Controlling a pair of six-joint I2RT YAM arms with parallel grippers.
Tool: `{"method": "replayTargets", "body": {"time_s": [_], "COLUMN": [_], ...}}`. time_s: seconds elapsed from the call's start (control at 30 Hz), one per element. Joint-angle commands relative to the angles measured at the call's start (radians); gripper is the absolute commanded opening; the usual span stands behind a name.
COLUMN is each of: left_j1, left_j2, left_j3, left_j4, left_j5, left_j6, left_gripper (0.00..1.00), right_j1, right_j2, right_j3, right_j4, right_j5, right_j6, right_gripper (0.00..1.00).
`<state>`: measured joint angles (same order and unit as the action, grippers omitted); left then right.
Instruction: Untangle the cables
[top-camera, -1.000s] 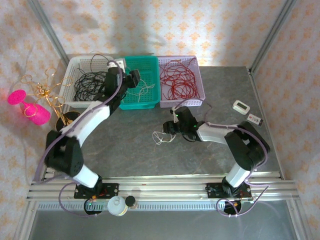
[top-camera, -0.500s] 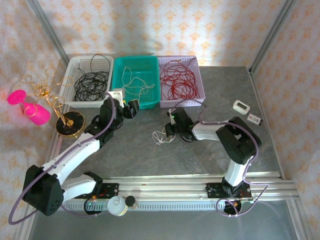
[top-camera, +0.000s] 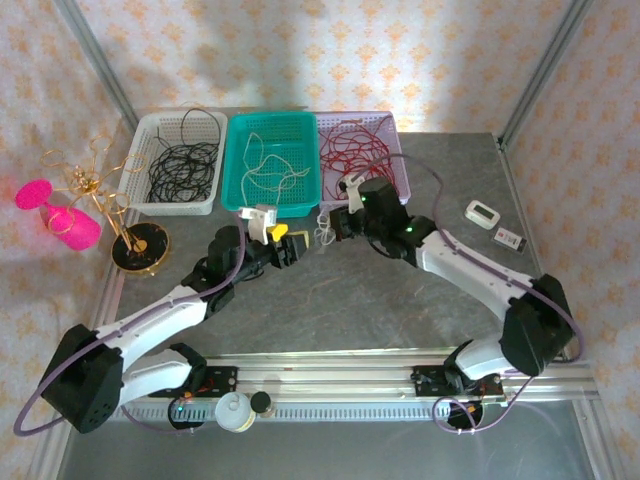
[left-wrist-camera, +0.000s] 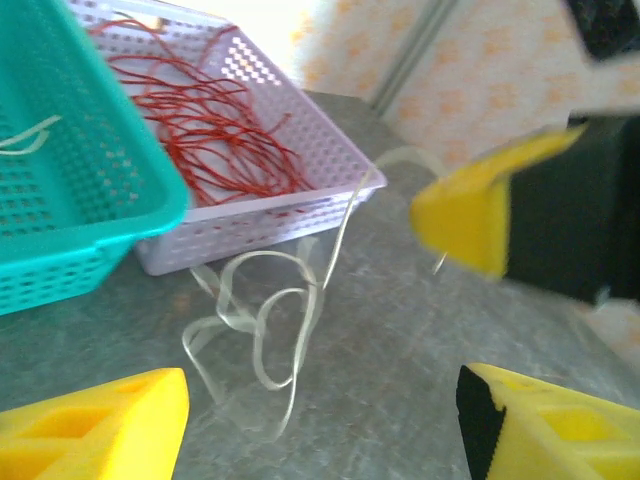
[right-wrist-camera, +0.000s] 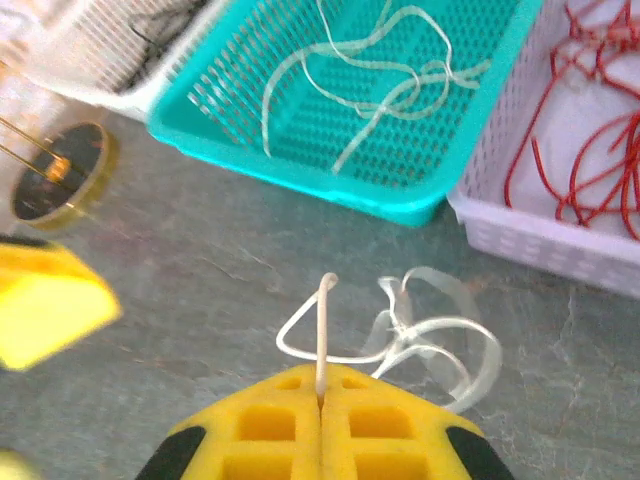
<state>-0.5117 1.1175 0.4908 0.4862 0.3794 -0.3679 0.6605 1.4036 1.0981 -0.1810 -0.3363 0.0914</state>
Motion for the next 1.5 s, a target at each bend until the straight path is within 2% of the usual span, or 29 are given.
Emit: {"method": "replayTargets", "body": {"time_s": [0.0, 0.2, 0.43, 0.53, 0.6, 0.73, 0.9, 1.13, 1.3, 1.4, 1.47], "left_j1": [-0.002, -0.001, -0.002, -0.008, -0.012, -0.012, -0.02, -0.028, -0.03, -0.036, -0.038], "left_j2": [0.046, 0.138, 0.214, 0.228, 0.232, 0.253, 0.312, 0.323, 0.324, 0.341, 0.368], "left_j3": [-0.034, -0.081, -0.124, -0.136, -0.131, -0.083, -0.038, -0.028, -0.01, 0.01, 0.012], "left_j4": [0.281, 0.462, 0.701, 0.785, 0.788, 0.683, 0.726, 0.734, 0.62, 0.616, 0.684], "left_j5": [0.077, 0.099, 0.299, 0.34, 0.319, 0.253, 0.298, 0.296, 0.251, 0.253, 0.274], "left_j6": [-0.008, 0.004, -0.02, -0.042, -0.044, -0.01, -0.058, -0.251, -0.245, -0.273, -0.338], "left_gripper": [0.75, 0.77, 0.75, 0.75, 0.76, 0.76, 0.76, 0.66, 0.53, 0.56, 0.6], "right_j1": [0.004, 0.003, 0.002, 0.002, 0.002, 0.002, 0.002, 0.003, 0.002, 0.003, 0.003], "right_j2": [-0.033, -0.083, -0.113, -0.13, -0.138, -0.154, -0.17, -0.18, -0.18, -0.18, -0.18], "right_j3": [0.048, 0.097, 0.144, 0.148, 0.149, 0.148, 0.149, 0.13, 0.126, 0.123, 0.12], "right_j4": [-0.14, -0.151, -0.139, -0.117, -0.102, -0.068, -0.053, -0.04, -0.022, -0.018, -0.018], "right_j5": [-0.047, -0.093, -0.146, -0.164, -0.178, -0.218, -0.221, -0.225, -0.237, -0.242, -0.242], "right_j6": [-0.015, 0.024, 0.06, 0.078, 0.09, 0.115, 0.12, 0.115, 0.12, 0.12, 0.121], "right_gripper": [0.0, 0.0, 0.0, 0.0, 0.0, 0.0, 0.0, 0.0, 0.0, 0.0, 0.0]}}
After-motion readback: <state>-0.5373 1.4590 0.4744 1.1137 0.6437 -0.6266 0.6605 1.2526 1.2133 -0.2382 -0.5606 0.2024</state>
